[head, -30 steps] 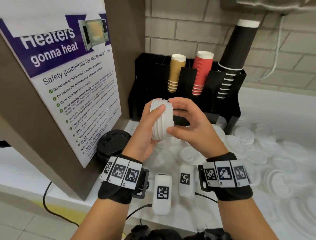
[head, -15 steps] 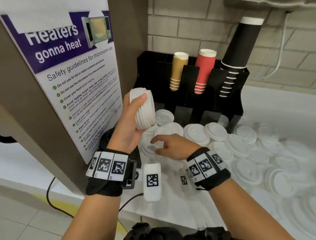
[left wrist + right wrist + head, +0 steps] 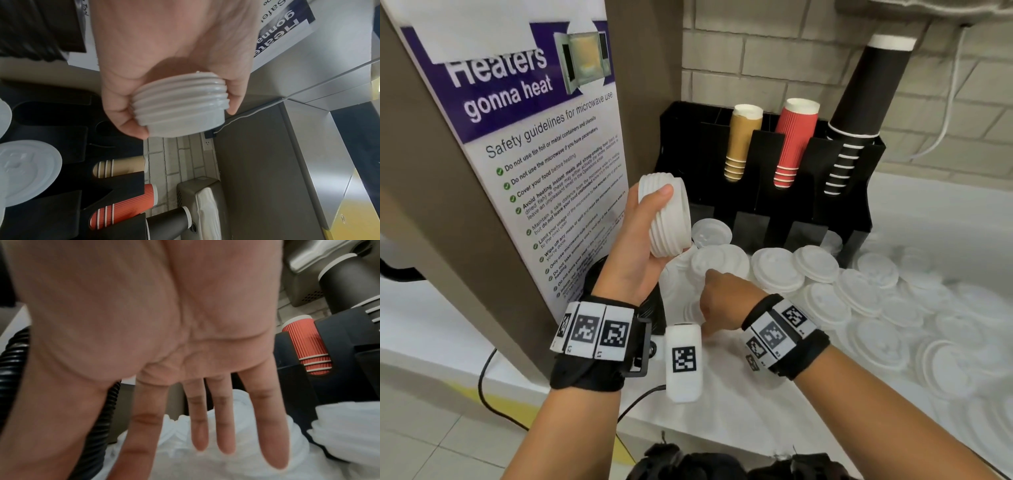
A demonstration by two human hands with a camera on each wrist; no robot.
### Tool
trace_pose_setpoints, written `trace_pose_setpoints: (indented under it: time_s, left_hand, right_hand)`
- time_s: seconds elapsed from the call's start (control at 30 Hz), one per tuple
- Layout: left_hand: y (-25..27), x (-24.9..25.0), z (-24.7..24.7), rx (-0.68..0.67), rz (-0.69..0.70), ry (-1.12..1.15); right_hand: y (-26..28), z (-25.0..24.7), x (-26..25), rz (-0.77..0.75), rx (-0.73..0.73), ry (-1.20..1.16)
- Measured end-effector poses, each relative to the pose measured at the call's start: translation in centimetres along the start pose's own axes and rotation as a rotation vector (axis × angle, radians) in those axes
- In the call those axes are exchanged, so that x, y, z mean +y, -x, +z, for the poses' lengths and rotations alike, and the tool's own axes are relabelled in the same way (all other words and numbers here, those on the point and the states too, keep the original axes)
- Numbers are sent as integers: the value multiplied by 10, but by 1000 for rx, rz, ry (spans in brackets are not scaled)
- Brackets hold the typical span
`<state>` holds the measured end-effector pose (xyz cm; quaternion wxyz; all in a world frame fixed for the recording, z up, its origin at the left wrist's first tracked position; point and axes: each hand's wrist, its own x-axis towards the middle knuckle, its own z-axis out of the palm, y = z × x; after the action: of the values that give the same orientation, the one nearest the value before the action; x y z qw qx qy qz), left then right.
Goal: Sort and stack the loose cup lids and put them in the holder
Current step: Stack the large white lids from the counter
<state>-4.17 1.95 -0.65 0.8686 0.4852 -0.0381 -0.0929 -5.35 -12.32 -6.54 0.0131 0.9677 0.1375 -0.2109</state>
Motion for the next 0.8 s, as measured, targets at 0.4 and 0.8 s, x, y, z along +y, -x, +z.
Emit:
trace_pose_setpoints:
  time_s: [0.4, 0.8]
  left_hand:
    - [-6, -7, 0, -13, 2, -58]
    - [-5, -22, 17, -84, -59, -135]
  right_hand:
    - [14, -19, 29, -92, 65, -427]
    - [54, -47, 51, -352, 650, -1350]
